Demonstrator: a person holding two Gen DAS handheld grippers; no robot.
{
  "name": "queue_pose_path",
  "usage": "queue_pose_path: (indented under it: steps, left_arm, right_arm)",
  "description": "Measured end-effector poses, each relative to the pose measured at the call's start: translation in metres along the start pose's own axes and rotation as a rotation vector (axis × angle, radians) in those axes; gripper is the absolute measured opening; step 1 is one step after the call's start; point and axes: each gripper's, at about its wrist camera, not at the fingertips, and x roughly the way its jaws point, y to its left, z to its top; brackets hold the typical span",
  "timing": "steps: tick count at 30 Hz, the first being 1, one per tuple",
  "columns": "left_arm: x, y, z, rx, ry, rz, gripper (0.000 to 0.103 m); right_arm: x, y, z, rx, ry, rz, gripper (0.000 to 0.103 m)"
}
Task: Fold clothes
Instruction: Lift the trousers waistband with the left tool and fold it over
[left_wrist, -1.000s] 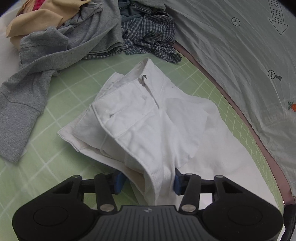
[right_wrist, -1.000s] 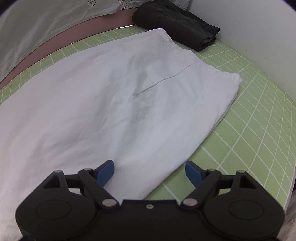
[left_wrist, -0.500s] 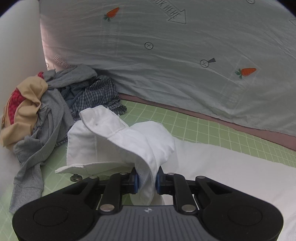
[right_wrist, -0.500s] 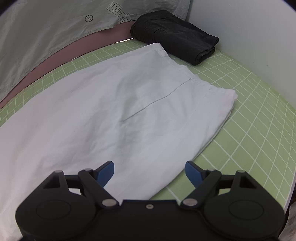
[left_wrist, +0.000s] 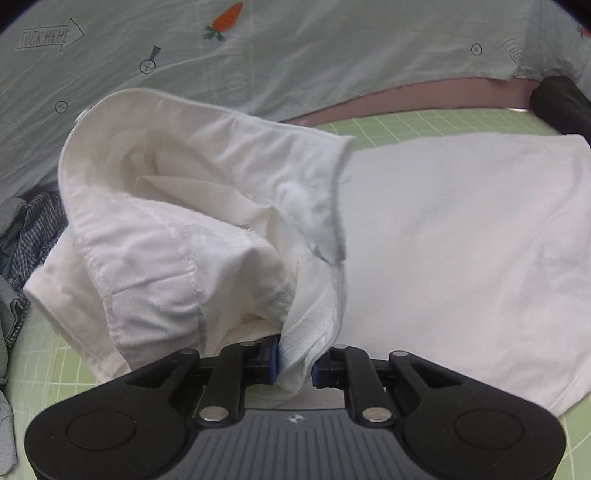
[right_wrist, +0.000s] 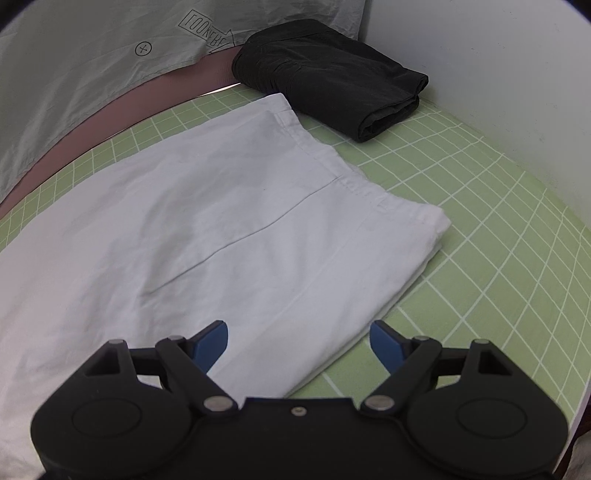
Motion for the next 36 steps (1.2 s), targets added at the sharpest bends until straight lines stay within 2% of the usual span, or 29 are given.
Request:
queue_pose_path:
  steps: [3, 6, 10, 13, 16, 21, 24, 26, 29, 33, 36]
  left_arm:
    - [0.001, -0.002, 0.003, 0.005, 0.010, 0.008, 0.025]
    - [-0.002, 0.009, 0.010, -0.074, 0.021, -0.036, 0.029]
    - [-0.017, 0.021, 0.015, -0.114, 0.012, -0.100, 0.038]
    - [-0.038, 0.031, 0.020, -0.135, -0.030, -0.189, 0.044]
    - [-0.058, 0.044, 0.021, -0.180, -0.094, -0.234, 0.049]
    - [-0.075, 0.085, 0.022, -0.360, -0.156, -0.214, 0.048]
    - [-0.074, 0.114, 0.016, -0.453, -0.143, -0.170, 0.045]
    - [-0.069, 0.125, 0.014, -0.452, -0.141, -0.113, 0.042]
    - [-0.052, 0.141, 0.011, -0.461, -0.096, -0.030, 0.041]
    - [-0.021, 0.145, 0.020, -0.446, -0.050, 0.002, 0.040]
    - [-0.004, 0.130, 0.040, -0.402, -0.060, -0.039, 0.040]
  right_arm:
    - [0.012, -0.008, 0.003, 0.017, 0.020, -0.002, 0.085]
    - [0.020, -0.011, 0.004, 0.025, 0.035, 0.002, 0.085]
    - [0.025, -0.006, 0.002, 0.017, 0.044, 0.013, 0.085]
    - [0.023, 0.001, -0.001, 0.002, 0.045, 0.014, 0.085]
    - [0.023, 0.004, -0.004, 0.006, 0.050, 0.016, 0.085]
    - [0.022, 0.005, -0.006, 0.020, 0.056, 0.018, 0.085]
    - [0.021, 0.005, -0.007, 0.020, 0.056, 0.019, 0.085]
    - [0.022, 0.005, -0.007, 0.021, 0.058, 0.020, 0.085]
    - [0.023, 0.005, -0.005, 0.017, 0.064, 0.022, 0.086]
    - [0.024, 0.005, -0.004, 0.012, 0.069, 0.023, 0.088]
    - [0.024, 0.003, -0.001, 0.007, 0.058, 0.013, 0.088]
